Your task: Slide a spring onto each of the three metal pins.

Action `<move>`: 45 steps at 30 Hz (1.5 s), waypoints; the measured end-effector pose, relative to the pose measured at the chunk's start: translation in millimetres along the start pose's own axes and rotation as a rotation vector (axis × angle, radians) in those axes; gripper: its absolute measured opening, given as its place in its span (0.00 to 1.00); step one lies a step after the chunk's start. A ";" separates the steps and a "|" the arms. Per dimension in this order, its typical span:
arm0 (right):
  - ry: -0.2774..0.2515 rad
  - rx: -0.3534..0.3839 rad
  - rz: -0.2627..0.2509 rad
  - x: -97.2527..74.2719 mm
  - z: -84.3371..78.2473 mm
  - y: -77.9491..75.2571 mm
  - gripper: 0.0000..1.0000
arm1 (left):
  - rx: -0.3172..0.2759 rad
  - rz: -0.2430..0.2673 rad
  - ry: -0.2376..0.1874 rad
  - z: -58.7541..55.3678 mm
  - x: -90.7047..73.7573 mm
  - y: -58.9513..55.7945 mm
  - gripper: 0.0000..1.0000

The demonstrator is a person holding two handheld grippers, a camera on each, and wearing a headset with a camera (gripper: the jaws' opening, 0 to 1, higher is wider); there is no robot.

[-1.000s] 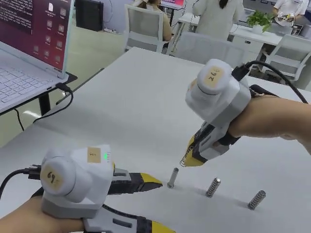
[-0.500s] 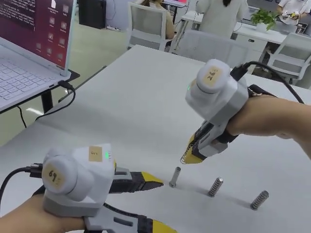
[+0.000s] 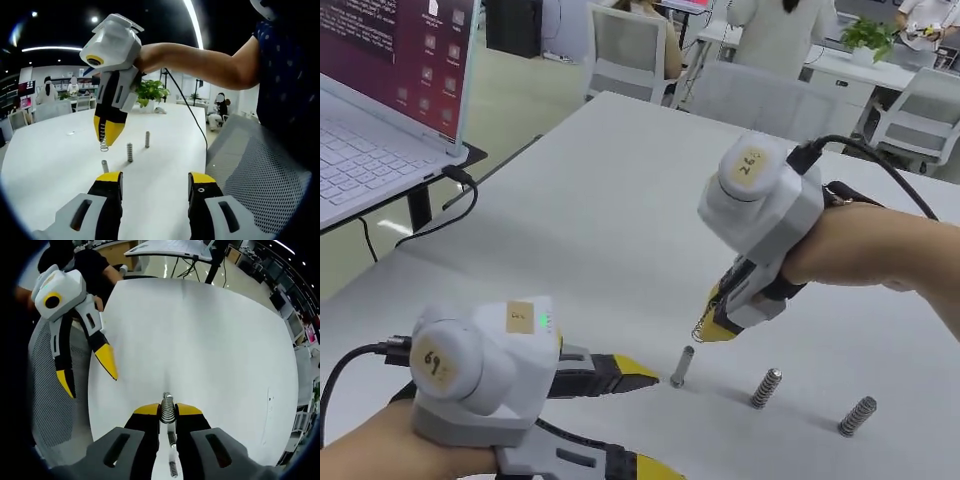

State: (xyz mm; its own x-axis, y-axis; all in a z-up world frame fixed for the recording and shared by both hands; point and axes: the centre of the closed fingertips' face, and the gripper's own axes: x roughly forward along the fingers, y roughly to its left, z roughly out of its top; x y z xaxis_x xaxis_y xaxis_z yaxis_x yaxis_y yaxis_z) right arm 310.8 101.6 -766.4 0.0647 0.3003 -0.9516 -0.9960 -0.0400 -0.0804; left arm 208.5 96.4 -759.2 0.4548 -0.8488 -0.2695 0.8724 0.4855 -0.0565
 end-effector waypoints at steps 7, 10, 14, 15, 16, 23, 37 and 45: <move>0.012 0.002 0.005 6.4 -0.3 -1.4 0.09 | -0.003 0.005 -0.001 -0.5 -1.2 1.3 0.47; 0.028 -0.002 0.004 10.2 -2.9 -1.7 0.09 | -0.003 0.006 -0.002 -0.6 -1.5 1.4 0.47; 0.034 -0.002 0.005 12.9 -4.1 -2.7 0.09 | -0.002 0.010 -0.001 -0.7 -2.4 2.3 0.47; 0.034 0.000 0.005 13.3 -4.0 -3.0 0.09 | -0.002 0.011 -0.001 -0.6 -2.7 2.5 0.47; 0.034 0.002 0.006 14.1 -4.0 -3.6 0.09 | -0.002 0.013 -0.001 -0.6 -3.1 2.7 0.47; 0.039 0.002 0.013 19.4 -3.7 -3.1 0.09 | -0.005 0.022 -0.004 -2.2 -5.6 5.2 0.47; 0.046 0.001 0.020 24.9 -4.5 -3.7 0.09 | -0.018 0.056 -0.005 -5.7 -10.8 13.1 0.48; 0.048 -0.001 0.025 27.2 -5.5 -4.6 0.09 | -0.023 0.095 -0.004 -6.7 -14.5 19.8 0.49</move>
State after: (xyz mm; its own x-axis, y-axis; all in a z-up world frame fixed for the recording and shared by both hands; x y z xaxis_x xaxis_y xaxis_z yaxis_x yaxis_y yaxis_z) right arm 317.5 104.7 -793.6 0.0426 0.2528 -0.9666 -0.9973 -0.0476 -0.0564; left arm 217.9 119.7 -762.8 0.5363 -0.7992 -0.2713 0.8208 0.5688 -0.0530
